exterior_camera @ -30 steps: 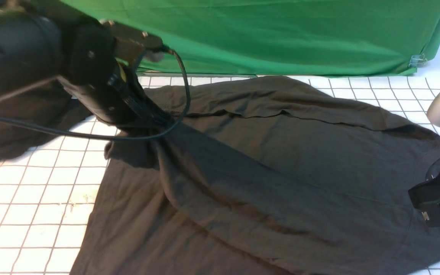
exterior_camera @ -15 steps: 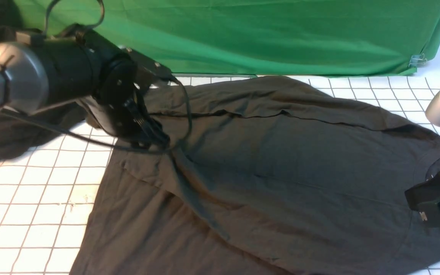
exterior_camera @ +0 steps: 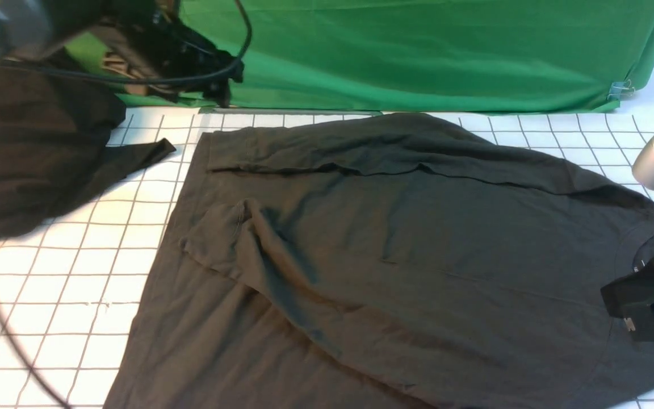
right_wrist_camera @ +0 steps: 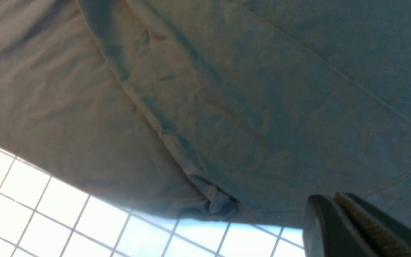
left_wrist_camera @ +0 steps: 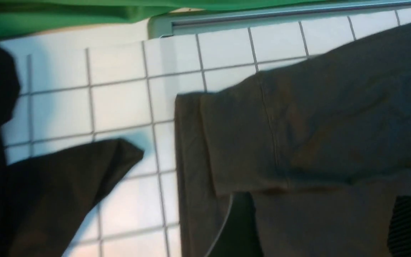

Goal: Fold a long-sleeved shirt over a white checkered tablecloth.
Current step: 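Grab the top left corner of the dark shirt with the left gripper, then fold the left side of the dark shirt inward over its body with the left gripper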

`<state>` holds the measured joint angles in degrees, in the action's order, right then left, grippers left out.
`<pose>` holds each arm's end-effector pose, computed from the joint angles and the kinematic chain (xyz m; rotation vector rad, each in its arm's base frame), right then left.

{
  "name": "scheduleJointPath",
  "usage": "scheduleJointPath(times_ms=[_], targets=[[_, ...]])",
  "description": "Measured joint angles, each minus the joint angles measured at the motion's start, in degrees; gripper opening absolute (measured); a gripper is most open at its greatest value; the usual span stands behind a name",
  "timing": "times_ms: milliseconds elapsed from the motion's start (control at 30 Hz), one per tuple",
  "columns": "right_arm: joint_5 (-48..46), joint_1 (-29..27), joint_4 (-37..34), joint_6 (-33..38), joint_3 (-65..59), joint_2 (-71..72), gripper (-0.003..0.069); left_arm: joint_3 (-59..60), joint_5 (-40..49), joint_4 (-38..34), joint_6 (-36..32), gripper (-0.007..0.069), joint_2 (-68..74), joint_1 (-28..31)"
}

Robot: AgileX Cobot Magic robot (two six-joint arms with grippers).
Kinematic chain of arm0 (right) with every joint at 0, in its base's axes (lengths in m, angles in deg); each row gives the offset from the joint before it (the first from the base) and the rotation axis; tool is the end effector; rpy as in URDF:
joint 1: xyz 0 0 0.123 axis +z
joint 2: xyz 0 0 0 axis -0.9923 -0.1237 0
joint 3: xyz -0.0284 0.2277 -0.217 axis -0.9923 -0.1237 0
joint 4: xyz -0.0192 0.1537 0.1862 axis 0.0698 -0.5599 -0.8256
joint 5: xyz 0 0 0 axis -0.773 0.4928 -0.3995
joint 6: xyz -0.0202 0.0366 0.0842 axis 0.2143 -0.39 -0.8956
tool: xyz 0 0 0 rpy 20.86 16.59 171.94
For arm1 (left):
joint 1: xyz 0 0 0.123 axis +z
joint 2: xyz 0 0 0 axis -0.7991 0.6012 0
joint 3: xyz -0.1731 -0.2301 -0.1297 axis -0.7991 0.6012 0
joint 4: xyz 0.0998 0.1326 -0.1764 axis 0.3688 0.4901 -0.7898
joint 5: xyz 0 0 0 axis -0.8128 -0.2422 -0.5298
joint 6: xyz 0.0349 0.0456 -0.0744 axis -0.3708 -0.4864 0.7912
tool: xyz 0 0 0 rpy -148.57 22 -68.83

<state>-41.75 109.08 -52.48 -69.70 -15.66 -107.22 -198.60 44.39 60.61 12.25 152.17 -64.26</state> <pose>0.1362 0.0780 0.3602 -0.4468 2.4977 0.3739 0.4868 -0.0956 0.2983 0.1533 2.4479 -0.1028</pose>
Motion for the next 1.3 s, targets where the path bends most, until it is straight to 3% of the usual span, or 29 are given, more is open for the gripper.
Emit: scheduleJointPath(times_ms=[333, 700, 767, 833, 900, 933, 967, 1000, 1100, 1300], targets=[[-1.32, 0.0, -0.11, 0.0, 0.0, 0.0, 0.0034, -7.83, -0.03, 0.05, 2.8, 0.0483, 13.61, 0.53], [-1.38, 0.0, -0.11, 0.17, 0.0, 0.0, 0.0043, -7.83, -2.11, 1.07, 3.18, 0.0475, 16.79, 0.66], [-1.38, 0.0, -0.11, 0.17, 0.0, 0.0, 0.0043, -7.89, -2.25, 0.38, 3.22, 0.0449, 16.9, 0.71], [-1.38, 0.0, -0.11, 0.17, 0.0, 0.0, 0.0043, -7.89, -2.29, -0.02, 3.16, 0.0375, 16.9, 0.71], [-1.38, 0.0, -0.11, 0.17, 0.0, 0.0, 0.0043, -7.95, -2.22, -0.16, 2.87, 0.024, 16.9, 0.72], [-1.38, 0.0, -0.11, 0.17, 0.0, 0.0, 0.0043, -7.96, -2.17, -0.21, 2.81, 0.0227, 16.9, 0.72], [-1.38, 0.0, -0.11, 0.17, 0.0, 0.0, 0.0043, -8.33, -1.52, -0.34, 1.89, 0.0121, 16.9, 0.72], [-1.39, 0.0, -0.11, 0.17, 0.0, 0.0, 0.0044, -8.68, -0.93, -0.34, 1.05, 0.0072, 16.9, 0.72], [-1.51, 0.0, -0.11, 0.17, 0.0, 0.0, 0.0048, -10.27, 1.09, -0.34, -0.39, 0.0034, 16.96, 0.72], [-1.57, 0.0, -0.11, 0.22, 0.0, 0.0, 0.0053, -18.1, 8.7, -0.86, -2.16, 0.0033, 16.96, 0.72]])
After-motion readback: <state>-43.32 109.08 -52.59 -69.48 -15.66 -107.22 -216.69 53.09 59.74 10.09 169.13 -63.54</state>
